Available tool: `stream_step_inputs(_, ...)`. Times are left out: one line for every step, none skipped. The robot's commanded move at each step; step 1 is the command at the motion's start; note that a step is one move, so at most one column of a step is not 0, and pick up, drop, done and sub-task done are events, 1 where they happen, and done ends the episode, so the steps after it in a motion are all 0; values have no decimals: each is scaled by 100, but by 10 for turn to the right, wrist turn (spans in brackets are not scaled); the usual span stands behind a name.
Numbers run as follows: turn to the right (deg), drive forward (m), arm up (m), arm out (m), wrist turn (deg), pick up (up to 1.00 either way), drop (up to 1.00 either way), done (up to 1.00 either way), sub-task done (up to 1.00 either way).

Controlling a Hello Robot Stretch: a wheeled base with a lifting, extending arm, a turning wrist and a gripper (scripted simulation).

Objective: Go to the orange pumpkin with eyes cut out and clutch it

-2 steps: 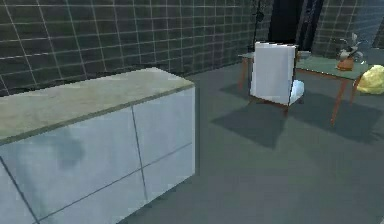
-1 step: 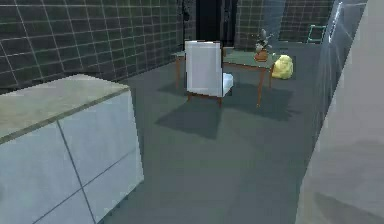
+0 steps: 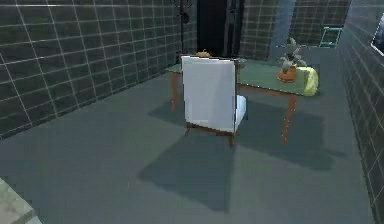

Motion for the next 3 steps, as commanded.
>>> stream_step_inputs(0,35,0,0,0,0,0,0,0)
stream_step_inputs(-120,0,0,0,0,0,0,0,0)
stream_step_inputs(0,40,0,0,0,0,0,0,0)
